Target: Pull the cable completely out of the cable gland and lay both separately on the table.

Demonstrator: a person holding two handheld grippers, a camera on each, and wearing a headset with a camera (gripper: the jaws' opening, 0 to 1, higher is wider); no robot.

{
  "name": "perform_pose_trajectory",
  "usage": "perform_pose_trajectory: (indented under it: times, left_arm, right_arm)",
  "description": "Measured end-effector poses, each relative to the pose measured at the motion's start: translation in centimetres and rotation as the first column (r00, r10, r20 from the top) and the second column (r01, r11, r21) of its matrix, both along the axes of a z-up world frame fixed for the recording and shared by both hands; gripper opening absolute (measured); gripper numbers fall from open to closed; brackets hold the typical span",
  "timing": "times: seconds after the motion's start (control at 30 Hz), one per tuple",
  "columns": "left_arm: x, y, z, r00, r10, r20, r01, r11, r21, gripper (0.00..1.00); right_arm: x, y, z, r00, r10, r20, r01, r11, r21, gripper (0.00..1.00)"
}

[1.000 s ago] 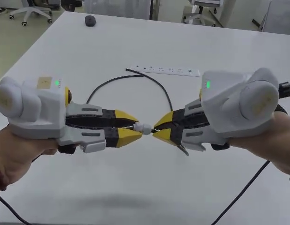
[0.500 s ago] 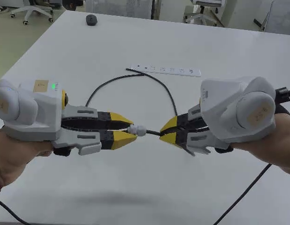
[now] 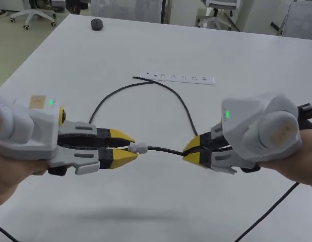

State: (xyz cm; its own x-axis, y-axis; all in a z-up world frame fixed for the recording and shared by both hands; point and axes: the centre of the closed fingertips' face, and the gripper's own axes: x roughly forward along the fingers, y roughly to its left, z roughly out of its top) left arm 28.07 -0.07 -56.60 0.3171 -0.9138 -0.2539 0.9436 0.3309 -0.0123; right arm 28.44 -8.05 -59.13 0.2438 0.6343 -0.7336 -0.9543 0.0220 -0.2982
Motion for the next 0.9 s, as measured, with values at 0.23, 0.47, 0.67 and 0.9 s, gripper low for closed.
perform_pose_trajectory:
  times: [0.23, 0.47, 0.67, 0.9]
  left_arm:
    - [0.1, 0.9, -0.5, 1.0, 0.021, -0.007, -0.021, 1.0, 0.009, 0.15]
    - [0.1, 1.2, -0.4, 1.0, 0.028, -0.006, -0.028, 1.0, 0.01, 0.15]
    - [0.1, 1.0, -0.2, 1.0, 0.03, 0.0, -0.03, 1.0, 0.007, 0.15]
    - [-0.3, 0.6, -0.8, 1.0, 0.024, -0.006, -0.024, 0.999, 0.024, 0.15]
  right_arm:
    - [0.4, -2.0, -1.8, 0.999, -0.036, -0.026, 0.035, 0.998, -0.044, 0.0]
    - [1.0, -3.5, -4.1, 0.994, -0.082, -0.074, 0.076, 0.994, -0.073, 0.0]
    - [0.9, -3.6, -5.8, 0.991, -0.084, -0.105, 0.075, 0.993, -0.091, 0.0]
    - [0.7, -3.4, -7.5, 0.989, -0.075, -0.129, 0.058, 0.99, -0.13, 0.0]
